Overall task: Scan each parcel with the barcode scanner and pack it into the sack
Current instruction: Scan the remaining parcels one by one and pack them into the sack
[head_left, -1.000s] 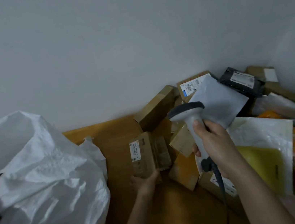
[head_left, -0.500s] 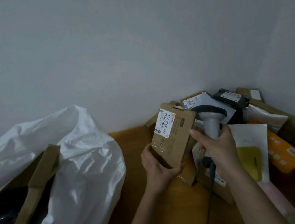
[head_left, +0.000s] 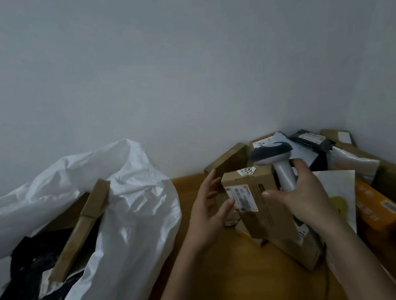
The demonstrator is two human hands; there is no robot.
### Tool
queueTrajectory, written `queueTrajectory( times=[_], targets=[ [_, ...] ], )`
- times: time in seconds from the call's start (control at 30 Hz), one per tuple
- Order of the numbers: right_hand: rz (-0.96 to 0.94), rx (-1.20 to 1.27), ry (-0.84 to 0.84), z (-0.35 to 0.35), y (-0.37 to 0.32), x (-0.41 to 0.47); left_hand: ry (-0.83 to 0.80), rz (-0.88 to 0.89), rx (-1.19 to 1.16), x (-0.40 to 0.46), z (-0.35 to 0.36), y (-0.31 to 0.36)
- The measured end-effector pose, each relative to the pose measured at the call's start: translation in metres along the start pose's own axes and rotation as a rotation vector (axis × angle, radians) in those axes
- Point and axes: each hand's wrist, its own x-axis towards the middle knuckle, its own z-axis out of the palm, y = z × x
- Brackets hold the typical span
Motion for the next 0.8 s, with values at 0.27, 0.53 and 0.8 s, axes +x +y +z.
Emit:
queueTrajectory(
  times=[0.27, 0.53, 0.8],
  targets=[
    [-0.038, -0.095, 0.014, -0.008, -0.008, -0.023, 0.114, -0.142, 0.033, -0.007, -0.008, -0.002],
    [0.078, 0.149, -0.134, -0.033, -0.042, -0.049, 0.486, -0.686, -0.926, -0.017, -0.008, -0.017],
    [0.039, 0.071, -0.290, -0.046, -0.079, -0.077, 0.496, -0.734, -1.109, -0.022, -0.008, -0.022]
  ],
)
